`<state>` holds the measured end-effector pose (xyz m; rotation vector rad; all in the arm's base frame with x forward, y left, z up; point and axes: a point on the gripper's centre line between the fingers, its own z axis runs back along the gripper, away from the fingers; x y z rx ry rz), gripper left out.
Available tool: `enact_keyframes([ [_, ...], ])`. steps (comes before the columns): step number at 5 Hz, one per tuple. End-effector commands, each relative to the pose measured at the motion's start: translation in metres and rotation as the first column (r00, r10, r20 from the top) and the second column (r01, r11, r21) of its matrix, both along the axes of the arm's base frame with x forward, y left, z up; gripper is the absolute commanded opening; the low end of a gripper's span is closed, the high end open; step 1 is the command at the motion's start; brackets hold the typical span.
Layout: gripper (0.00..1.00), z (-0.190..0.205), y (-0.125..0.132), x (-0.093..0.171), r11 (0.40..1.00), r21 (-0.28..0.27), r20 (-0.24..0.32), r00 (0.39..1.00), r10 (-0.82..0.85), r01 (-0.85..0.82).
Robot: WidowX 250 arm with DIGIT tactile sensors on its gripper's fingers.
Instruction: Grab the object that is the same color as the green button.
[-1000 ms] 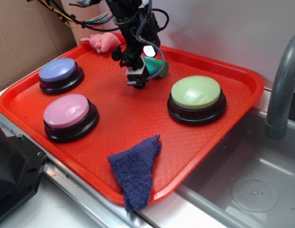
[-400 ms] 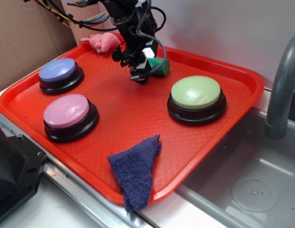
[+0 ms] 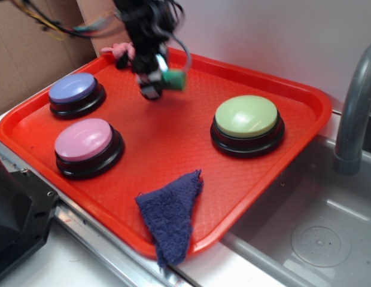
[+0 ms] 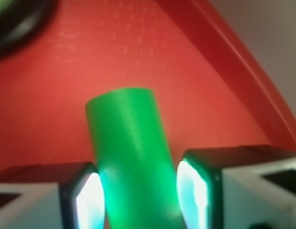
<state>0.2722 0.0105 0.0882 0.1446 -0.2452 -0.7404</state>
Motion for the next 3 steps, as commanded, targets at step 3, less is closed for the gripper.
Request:
enact_keyframes([
  [3,0.00,0.141,-0.033,-0.057,0.638,0.042,-0.019,0.638,0.770,-0.769],
])
